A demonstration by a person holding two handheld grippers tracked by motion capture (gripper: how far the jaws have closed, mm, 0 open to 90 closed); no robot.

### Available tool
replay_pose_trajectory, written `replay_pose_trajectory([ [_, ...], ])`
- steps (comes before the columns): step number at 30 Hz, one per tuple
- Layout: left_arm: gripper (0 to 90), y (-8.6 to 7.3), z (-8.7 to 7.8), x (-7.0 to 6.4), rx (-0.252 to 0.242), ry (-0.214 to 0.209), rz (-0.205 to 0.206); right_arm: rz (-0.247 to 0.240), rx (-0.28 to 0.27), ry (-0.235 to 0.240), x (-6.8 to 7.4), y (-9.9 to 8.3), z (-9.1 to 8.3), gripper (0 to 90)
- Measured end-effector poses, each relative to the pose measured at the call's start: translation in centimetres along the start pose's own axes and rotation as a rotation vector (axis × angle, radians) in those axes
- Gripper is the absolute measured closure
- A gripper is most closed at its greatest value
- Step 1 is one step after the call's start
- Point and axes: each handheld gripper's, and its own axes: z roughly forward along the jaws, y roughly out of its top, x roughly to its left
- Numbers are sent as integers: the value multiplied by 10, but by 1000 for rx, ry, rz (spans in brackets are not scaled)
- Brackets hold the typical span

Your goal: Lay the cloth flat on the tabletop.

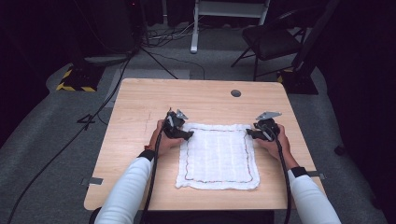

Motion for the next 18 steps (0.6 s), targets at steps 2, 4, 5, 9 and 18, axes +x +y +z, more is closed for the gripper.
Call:
replay_pose_trajectory([
  [2, 331, 3, 3, 4, 0, 3, -2, 9, 8, -9, -3, 4, 3, 514],
  [4, 332, 4, 4, 5, -2, 6, -8, 19, 8, -21, -5, 7, 6, 515],
  [5, 331, 6, 6, 9, -5, 8, -13, 21, 6, -24, -6, 8, 8, 515],
  [9, 328, 5, 7, 14, -24, 12, -27, 32, 9, -42, -9, 13, 13, 506],
  [18, 314, 11, 11, 26, -18, 40, -65, 23, 19, -92, -8, 25, 23, 492],
])
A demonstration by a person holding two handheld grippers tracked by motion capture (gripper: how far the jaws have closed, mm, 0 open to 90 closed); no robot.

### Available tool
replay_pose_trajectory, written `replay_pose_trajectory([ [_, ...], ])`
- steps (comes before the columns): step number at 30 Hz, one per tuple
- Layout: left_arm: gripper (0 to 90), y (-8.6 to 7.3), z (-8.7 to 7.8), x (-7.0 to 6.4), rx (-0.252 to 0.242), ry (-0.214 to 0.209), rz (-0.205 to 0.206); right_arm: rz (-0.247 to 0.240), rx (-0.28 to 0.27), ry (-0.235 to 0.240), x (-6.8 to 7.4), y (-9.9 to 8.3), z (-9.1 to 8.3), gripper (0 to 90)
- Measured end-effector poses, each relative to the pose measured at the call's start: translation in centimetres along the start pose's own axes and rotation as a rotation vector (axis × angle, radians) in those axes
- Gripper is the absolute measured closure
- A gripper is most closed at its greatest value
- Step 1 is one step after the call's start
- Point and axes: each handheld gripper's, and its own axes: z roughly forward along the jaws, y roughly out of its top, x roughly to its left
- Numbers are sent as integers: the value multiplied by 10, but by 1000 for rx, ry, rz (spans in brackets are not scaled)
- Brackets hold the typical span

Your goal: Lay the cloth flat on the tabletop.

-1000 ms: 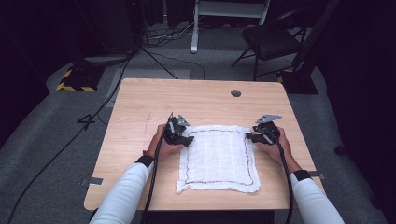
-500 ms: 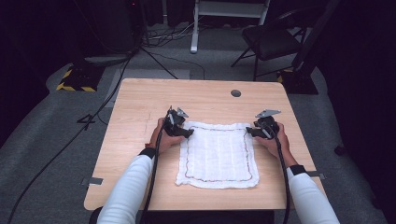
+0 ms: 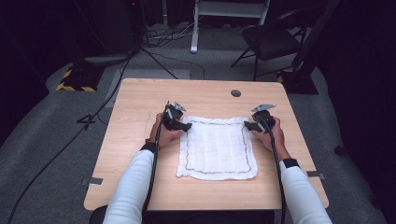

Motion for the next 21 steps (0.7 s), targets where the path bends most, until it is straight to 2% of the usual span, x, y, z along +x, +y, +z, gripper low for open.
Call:
replay_pose_trajectory([
  [5, 276, -1, -2, 2, -9, 9, 2, 1, 0, -7, 1, 3, 1, 475],
  [9, 264, -3, -20, 4, -46, 5, 5, 26, -54, 17, -3, 0, -11, 466],
  [12, 261, -7, -28, 5, -53, 8, 3, 24, -68, 31, -3, -1, -17, 456],
  [14, 252, -13, -43, 3, -65, 16, 18, 4, -90, 55, 3, -2, -27, 442],
  [16, 248, -15, -48, 3, -67, 8, 13, -5, -99, 71, 5, -3, -31, 437],
  [17, 240, -21, -58, 1, -75, 6, 29, -21, -111, 103, 11, -2, -39, 421],
  [18, 235, -21, -58, 1, -75, 6, 29, -32, -120, 112, 13, -2, -42, 418],
  [19, 234, -28, -66, -1, -82, -3, 46, -42, -131, 126, 17, -3, -46, 416],
  [21, 232, -32, -71, -2, -87, -1, 57, -54, -138, 137, 20, -3, -50, 416],
])
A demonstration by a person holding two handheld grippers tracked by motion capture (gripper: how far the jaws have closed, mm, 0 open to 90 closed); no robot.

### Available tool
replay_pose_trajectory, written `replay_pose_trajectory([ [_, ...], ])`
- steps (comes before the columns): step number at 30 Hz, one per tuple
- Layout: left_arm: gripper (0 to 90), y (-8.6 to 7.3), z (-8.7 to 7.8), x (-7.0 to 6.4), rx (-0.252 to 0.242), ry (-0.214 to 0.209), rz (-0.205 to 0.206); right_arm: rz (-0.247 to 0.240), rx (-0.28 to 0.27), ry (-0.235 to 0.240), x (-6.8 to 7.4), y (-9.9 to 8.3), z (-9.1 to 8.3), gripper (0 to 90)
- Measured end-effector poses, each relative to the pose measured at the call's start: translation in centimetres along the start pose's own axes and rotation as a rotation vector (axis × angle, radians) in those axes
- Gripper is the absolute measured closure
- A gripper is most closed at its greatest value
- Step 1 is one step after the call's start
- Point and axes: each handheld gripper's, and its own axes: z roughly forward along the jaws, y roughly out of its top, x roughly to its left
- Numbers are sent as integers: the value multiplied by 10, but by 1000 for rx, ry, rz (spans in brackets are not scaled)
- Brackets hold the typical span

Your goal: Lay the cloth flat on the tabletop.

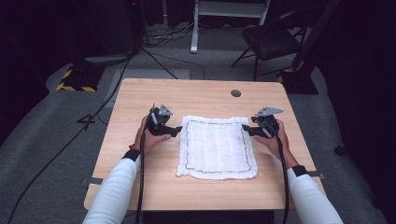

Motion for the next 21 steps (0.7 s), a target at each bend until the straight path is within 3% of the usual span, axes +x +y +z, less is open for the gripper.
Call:
replay_pose_trajectory([
  [8, 221, -20, -20, -2, 8, -5, -11, -75, -41, 109, 37, 3, -20, 413],
  [10, 222, -23, -25, -4, 10, 2, -3, -125, -64, 146, 57, 5, -26, 444],
  [11, 222, -23, -26, -4, 13, 16, 4, -137, -70, 161, 64, 6, -27, 449],
  [17, 221, -23, -22, -9, 19, 5, 16, -206, -79, 244, 97, 12, -27, 471],
  [18, 220, -23, -20, -9, 26, 9, 20, -218, -80, 283, 109, 14, -25, 475],
  [19, 219, -23, -20, -9, 26, 9, 20, -218, -80, 283, 109, 14, -25, 475],
  [21, 219, -23, -18, -9, 26, 11, 9, -262, -72, 306, 124, 17, -21, 476],
])
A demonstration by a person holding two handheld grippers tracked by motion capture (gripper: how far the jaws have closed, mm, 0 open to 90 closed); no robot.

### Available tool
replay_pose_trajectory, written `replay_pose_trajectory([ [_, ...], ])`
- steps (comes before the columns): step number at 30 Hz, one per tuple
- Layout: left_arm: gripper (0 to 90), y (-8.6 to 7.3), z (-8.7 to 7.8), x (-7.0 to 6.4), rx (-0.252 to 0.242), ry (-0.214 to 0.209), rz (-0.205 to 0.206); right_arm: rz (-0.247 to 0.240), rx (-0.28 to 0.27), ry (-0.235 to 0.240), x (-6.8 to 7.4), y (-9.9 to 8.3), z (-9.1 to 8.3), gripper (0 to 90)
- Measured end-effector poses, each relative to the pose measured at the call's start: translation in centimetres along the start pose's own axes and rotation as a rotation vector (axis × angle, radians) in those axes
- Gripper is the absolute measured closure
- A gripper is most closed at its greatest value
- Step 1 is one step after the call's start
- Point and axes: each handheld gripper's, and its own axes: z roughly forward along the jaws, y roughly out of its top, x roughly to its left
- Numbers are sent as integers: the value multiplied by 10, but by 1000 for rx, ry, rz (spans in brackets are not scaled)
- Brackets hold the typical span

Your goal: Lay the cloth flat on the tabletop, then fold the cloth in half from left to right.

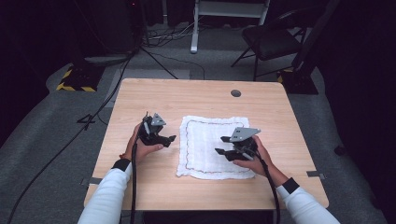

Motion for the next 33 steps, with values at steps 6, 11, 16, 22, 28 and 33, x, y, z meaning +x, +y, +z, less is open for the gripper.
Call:
replay_pose_trajectory([
  [6, 219, 6, 7, 3, -8, 3, -21, -63, 8, 89, 31, 13, 24, 499],
  [11, 222, 19, 22, 4, -5, 9, -11, -126, 43, 163, 62, 22, 53, 508],
  [16, 222, 37, 45, 8, -21, -12, -35, -162, 66, 211, 84, 28, 74, 508],
  [22, 222, 55, 75, 5, 3, 4, -39, -181, 91, 220, 97, 29, 92, 499],
  [28, 184, 56, 100, 10, 43, 41, -95, -168, 99, 170, 100, 29, 99, 580],
  [33, 174, 55, 102, 17, 33, 28, -107, -146, 99, 157, 96, 28, 100, 684],
])
